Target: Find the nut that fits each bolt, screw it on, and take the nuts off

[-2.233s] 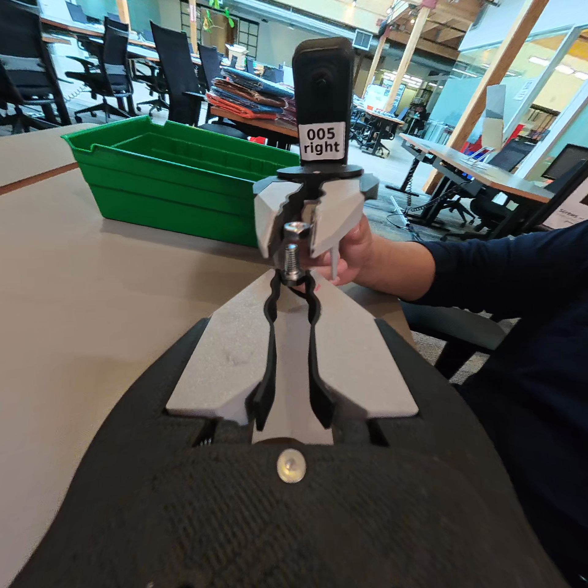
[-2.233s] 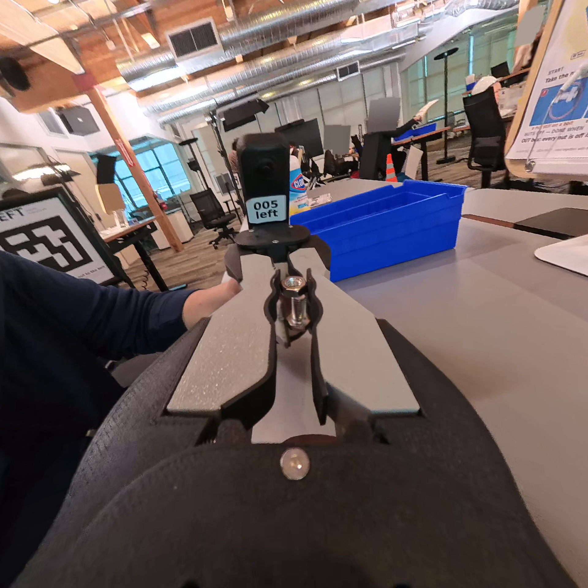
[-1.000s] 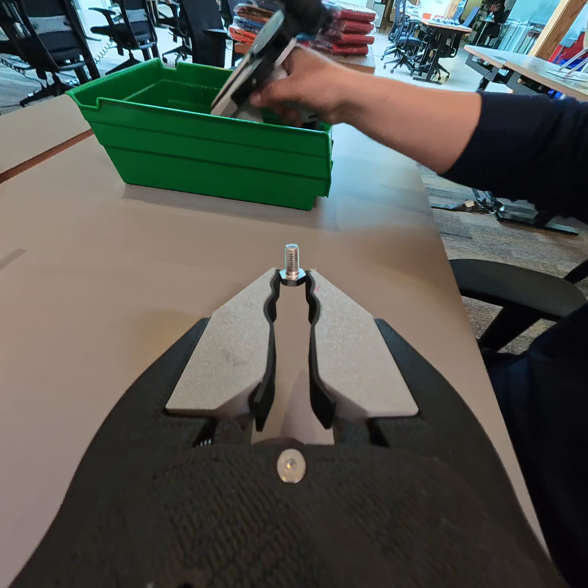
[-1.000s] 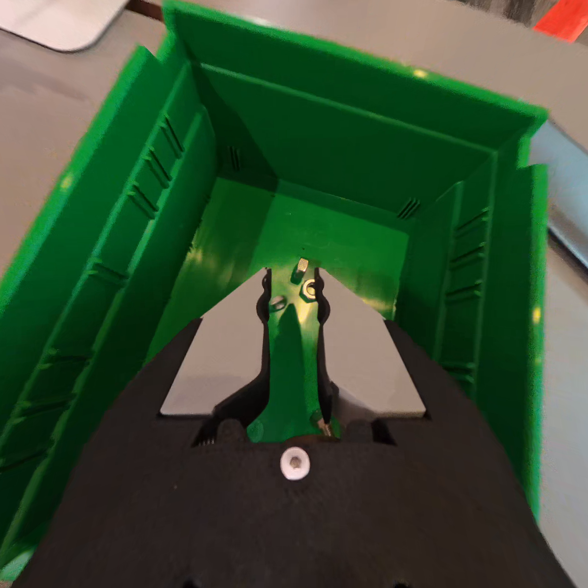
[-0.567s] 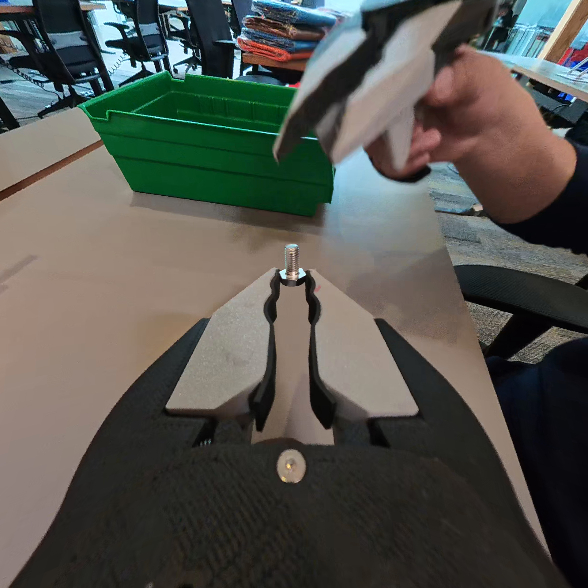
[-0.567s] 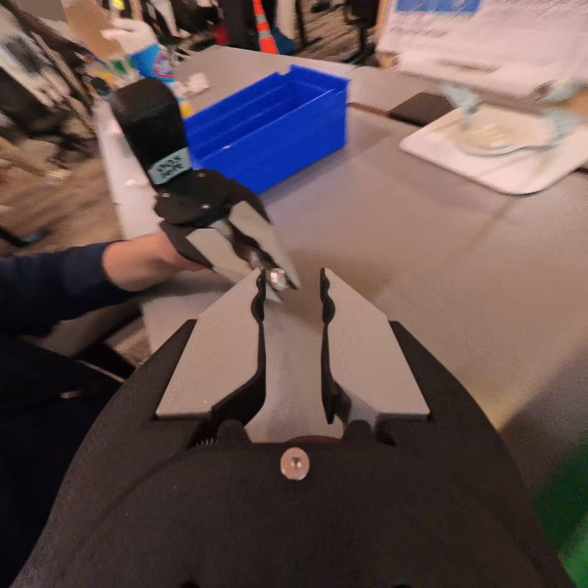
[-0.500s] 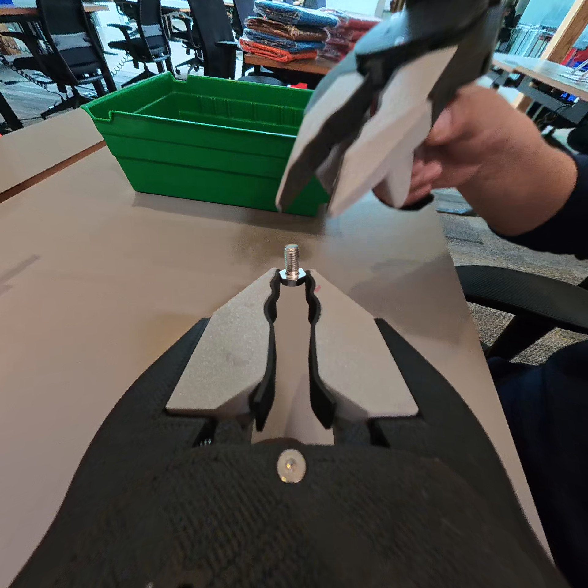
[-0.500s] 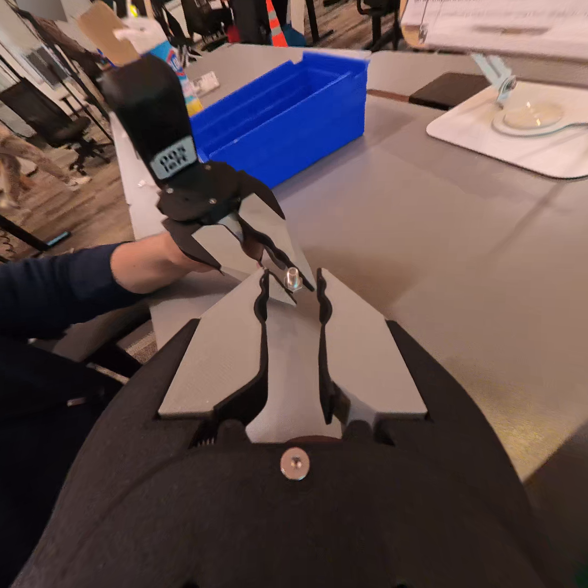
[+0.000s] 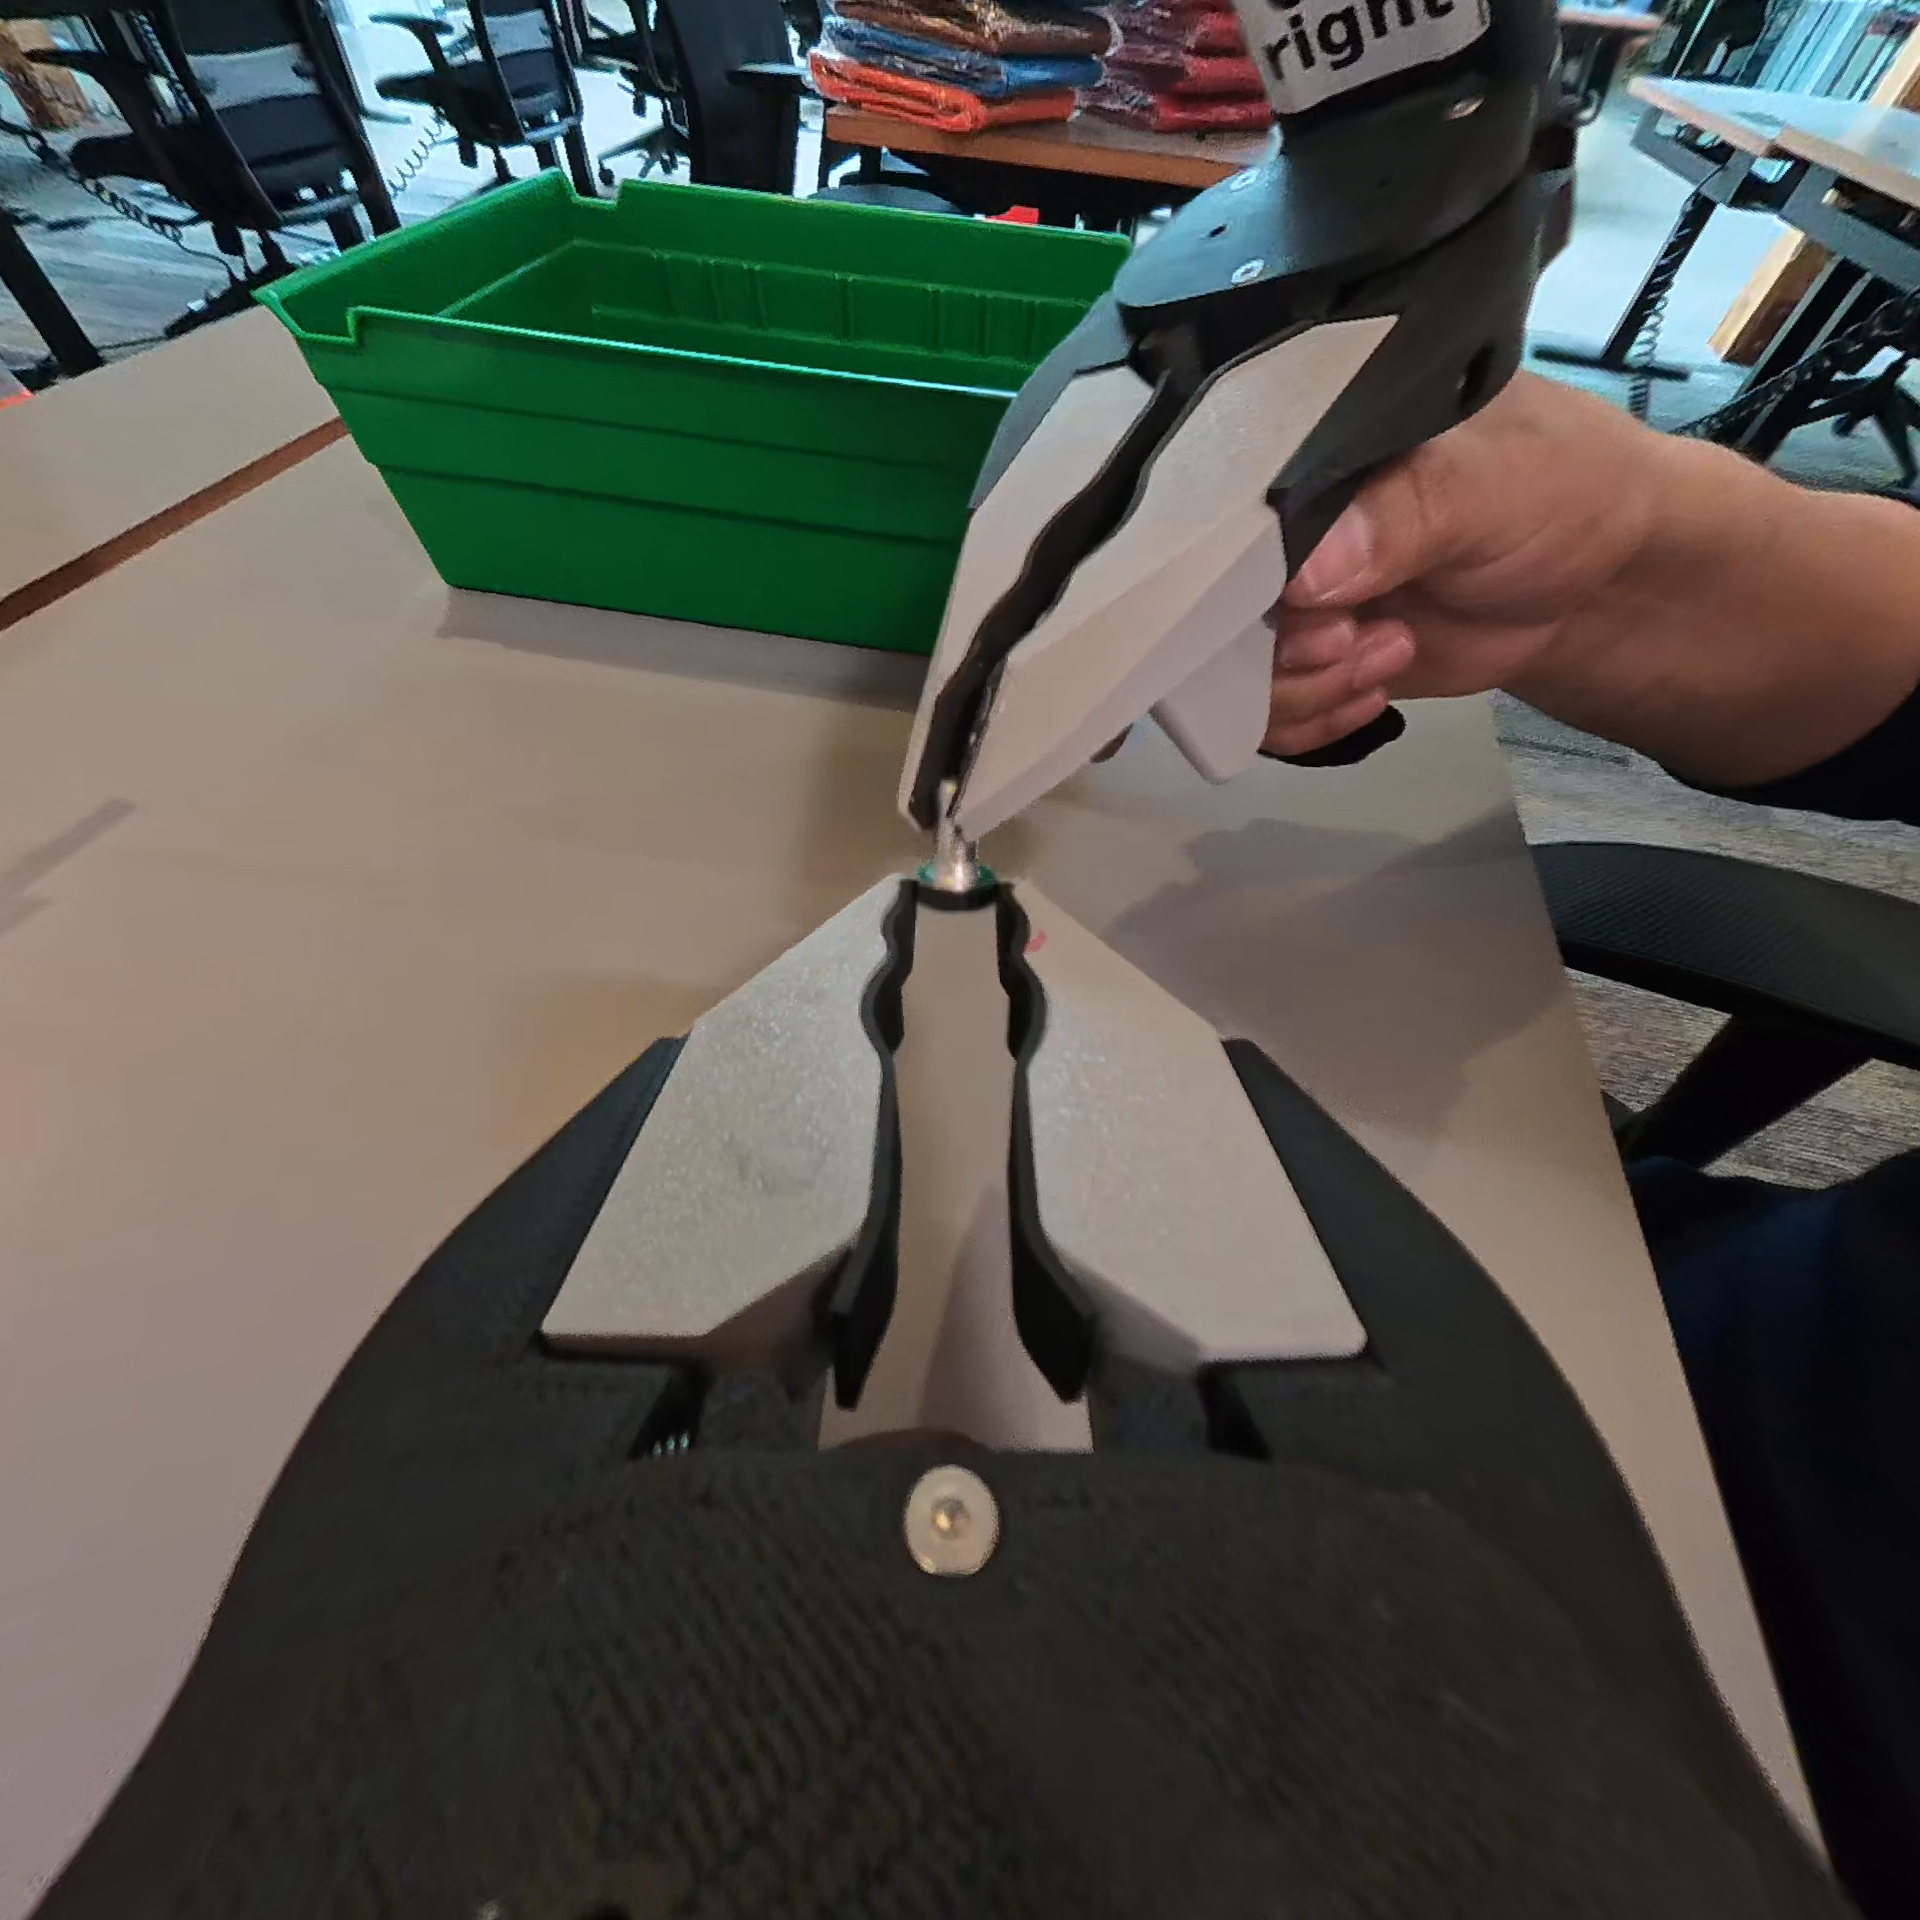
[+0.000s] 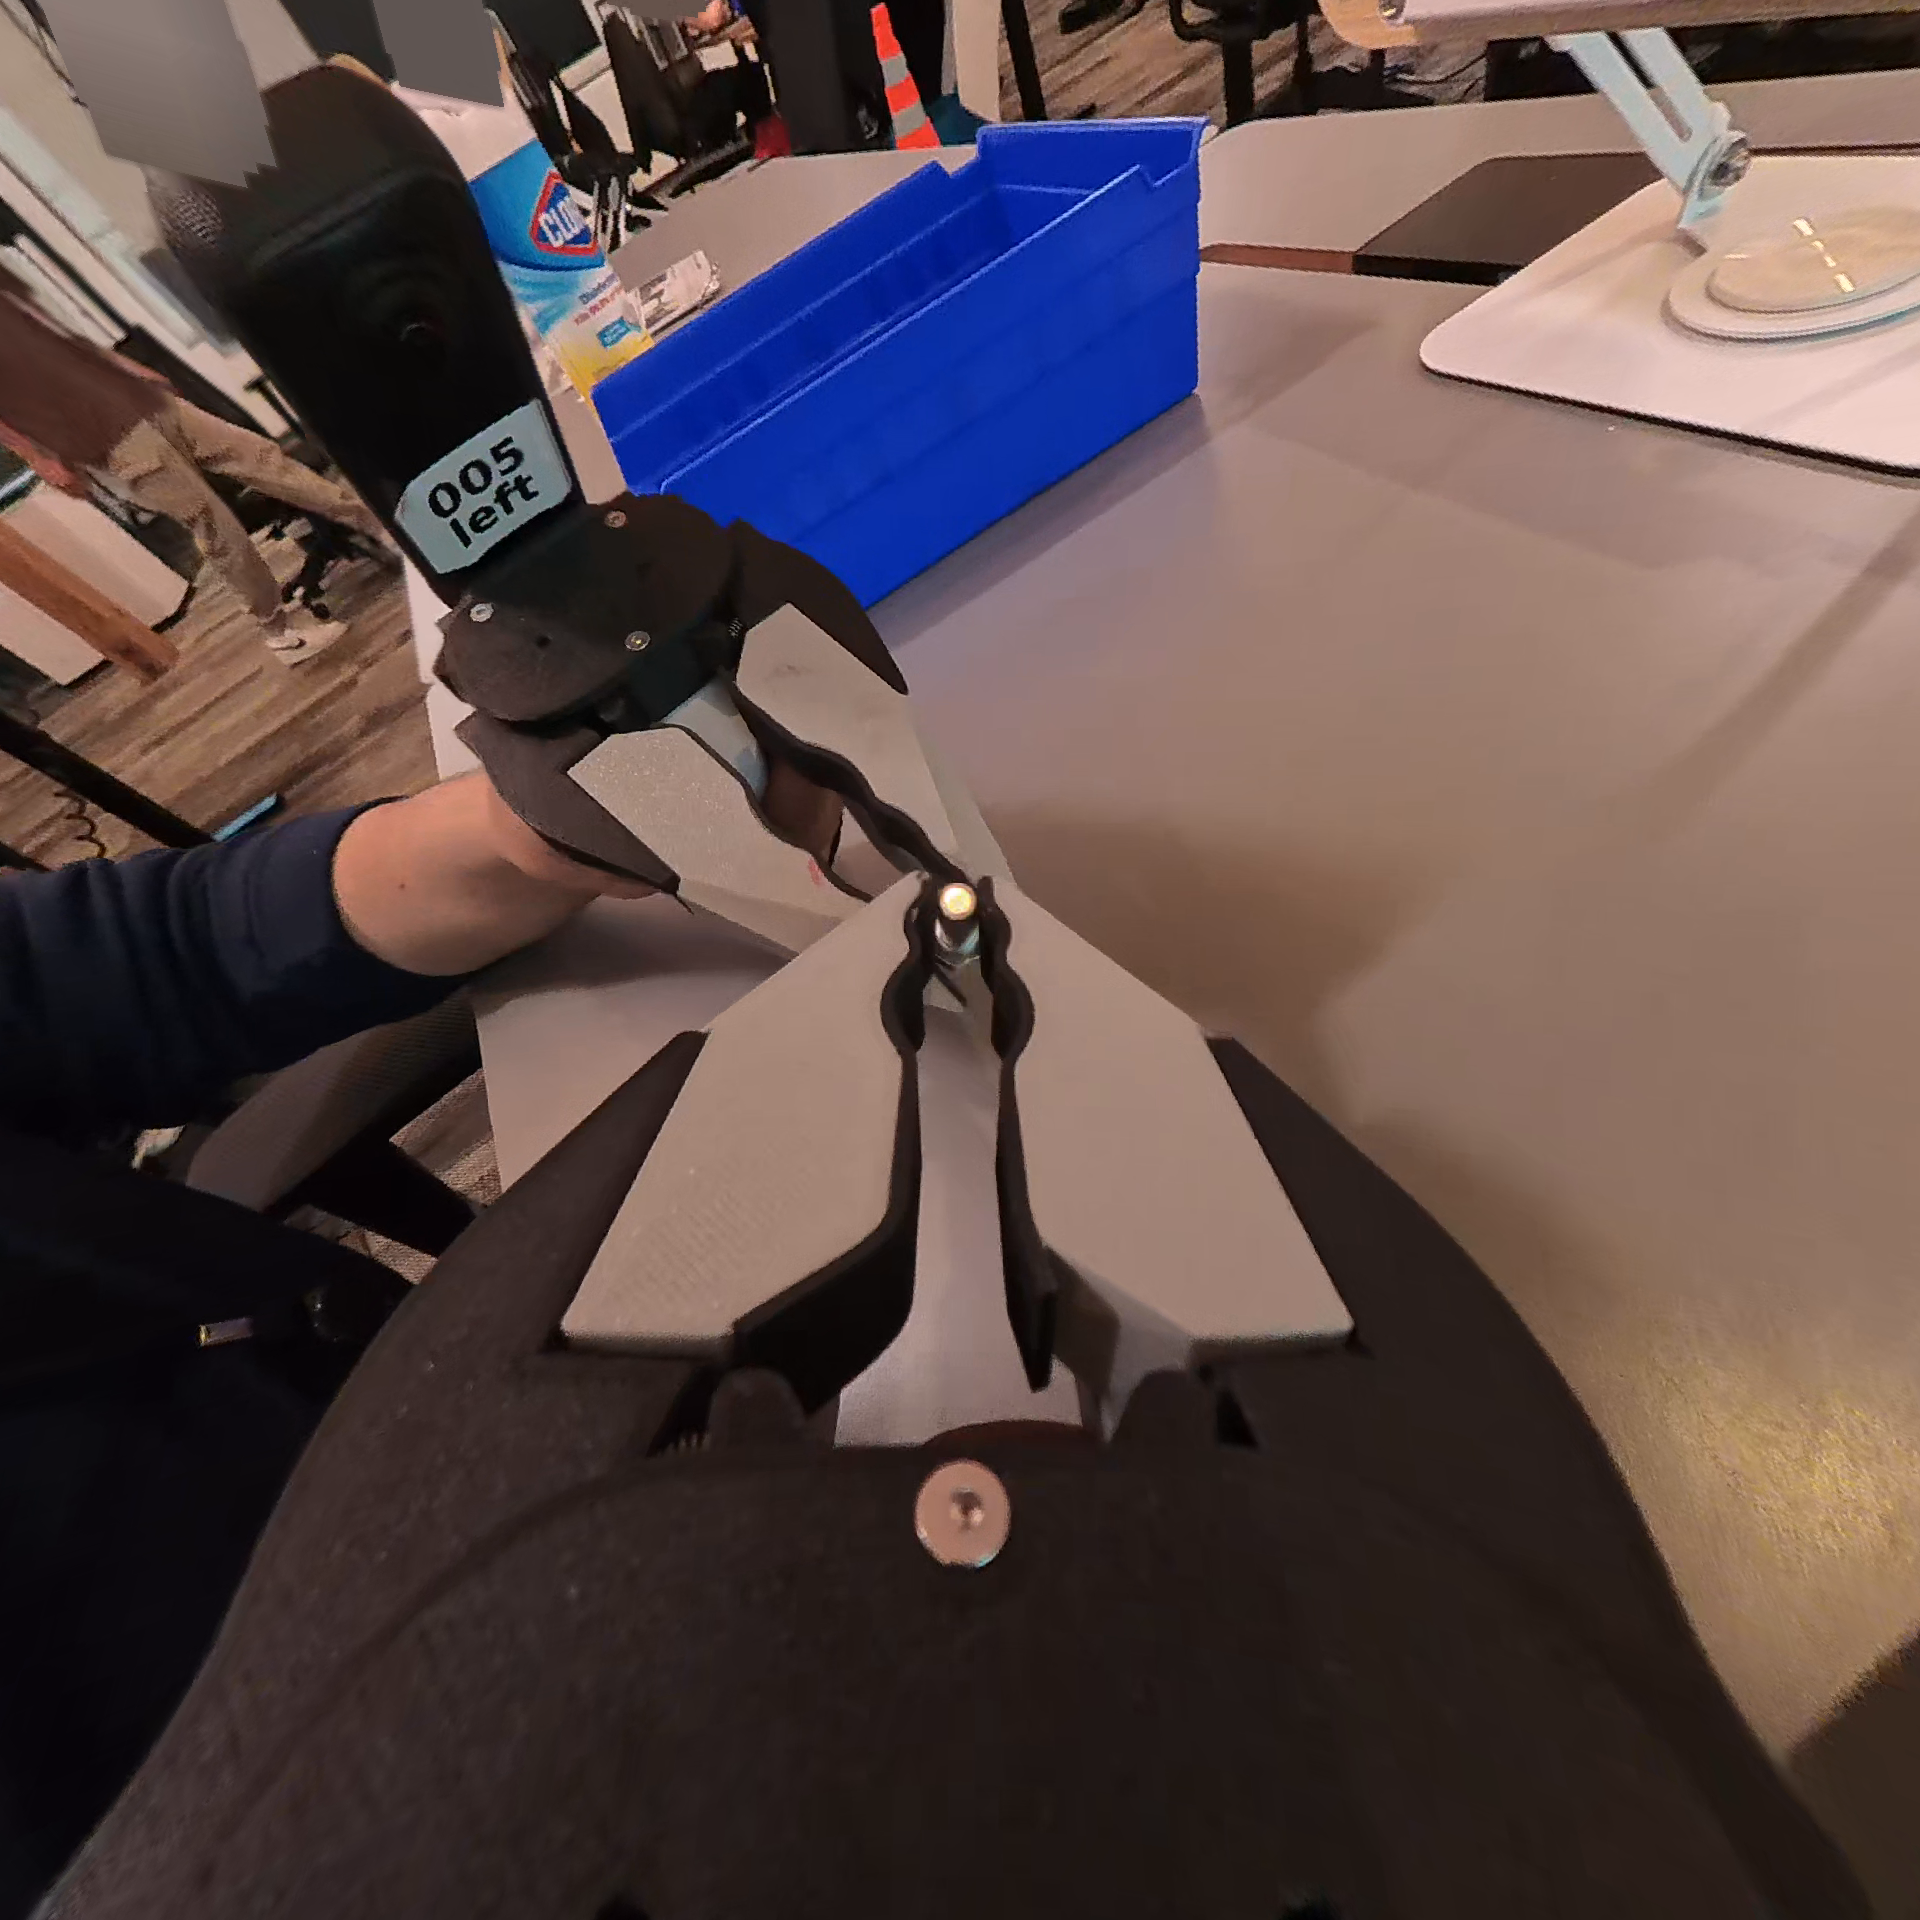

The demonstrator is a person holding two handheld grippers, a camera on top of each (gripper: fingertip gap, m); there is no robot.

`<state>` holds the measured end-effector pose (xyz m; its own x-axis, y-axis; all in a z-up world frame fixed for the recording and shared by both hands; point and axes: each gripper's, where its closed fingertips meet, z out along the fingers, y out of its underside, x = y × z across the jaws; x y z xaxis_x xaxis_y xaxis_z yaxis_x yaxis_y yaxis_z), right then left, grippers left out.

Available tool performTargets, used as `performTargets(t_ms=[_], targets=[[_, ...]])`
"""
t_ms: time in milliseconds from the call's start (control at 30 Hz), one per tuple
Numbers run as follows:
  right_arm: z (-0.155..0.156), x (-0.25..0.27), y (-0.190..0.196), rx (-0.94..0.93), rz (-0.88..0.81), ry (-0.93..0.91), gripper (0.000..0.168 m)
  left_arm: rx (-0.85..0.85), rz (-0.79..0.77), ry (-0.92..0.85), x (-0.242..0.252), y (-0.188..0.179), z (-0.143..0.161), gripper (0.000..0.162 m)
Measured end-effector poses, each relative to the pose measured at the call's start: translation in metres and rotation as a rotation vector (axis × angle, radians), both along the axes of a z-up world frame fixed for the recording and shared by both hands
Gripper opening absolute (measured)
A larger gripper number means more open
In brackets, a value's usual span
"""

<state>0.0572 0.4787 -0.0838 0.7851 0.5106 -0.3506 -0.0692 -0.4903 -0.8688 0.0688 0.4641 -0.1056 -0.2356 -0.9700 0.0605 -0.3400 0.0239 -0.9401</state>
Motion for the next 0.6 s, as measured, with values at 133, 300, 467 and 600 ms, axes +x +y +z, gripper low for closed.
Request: performTargets(t_ms=[133,300,467,600], targets=[[0.010,0.023,-0.005,0.022,-0.056,-0.013,0.004,0.016,0.022,0.019,0.000,0.006,-0.005,0.012],[0.048,0.107,-0.019,0.093,-0.250,-0.130,0.005,0.015,0.015,0.033,-0.001,0.006,-0.008,0.012],[0.031,0.227,-0.051,-0.066,-0.498,-0.341,0.005,0.030,0.010,0.029,-0.001,0.003,-0.005,0.013],[-0.020,0.254,-0.072,-0.244,-0.510,-0.481,0.005,0.033,0.009,0.037,0.001,0.003,-0.009,0.014]])
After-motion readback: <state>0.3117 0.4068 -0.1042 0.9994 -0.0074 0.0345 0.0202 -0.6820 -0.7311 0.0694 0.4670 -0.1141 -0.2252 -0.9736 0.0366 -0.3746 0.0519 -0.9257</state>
